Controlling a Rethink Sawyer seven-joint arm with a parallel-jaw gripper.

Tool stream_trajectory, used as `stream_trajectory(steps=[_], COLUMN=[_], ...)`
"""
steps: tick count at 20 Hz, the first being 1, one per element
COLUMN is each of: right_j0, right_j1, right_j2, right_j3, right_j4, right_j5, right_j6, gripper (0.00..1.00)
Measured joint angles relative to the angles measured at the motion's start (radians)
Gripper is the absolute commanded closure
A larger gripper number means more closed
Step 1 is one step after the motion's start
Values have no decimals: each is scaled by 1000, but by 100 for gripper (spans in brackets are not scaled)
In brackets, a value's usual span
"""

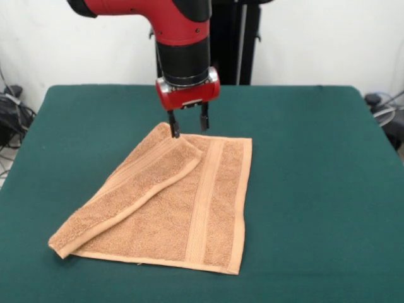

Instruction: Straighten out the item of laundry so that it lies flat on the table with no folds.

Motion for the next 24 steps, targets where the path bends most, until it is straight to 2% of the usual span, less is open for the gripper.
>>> stream_trajectory(steps=[18,24], right_j0=[12,16], right_j1=[116,131], right_j2=[-20,-20], right_j3=[-1,0], right_j4=[0,1], right_j5=[-65,-66], right_j6=[0,0], gripper=[0,0])
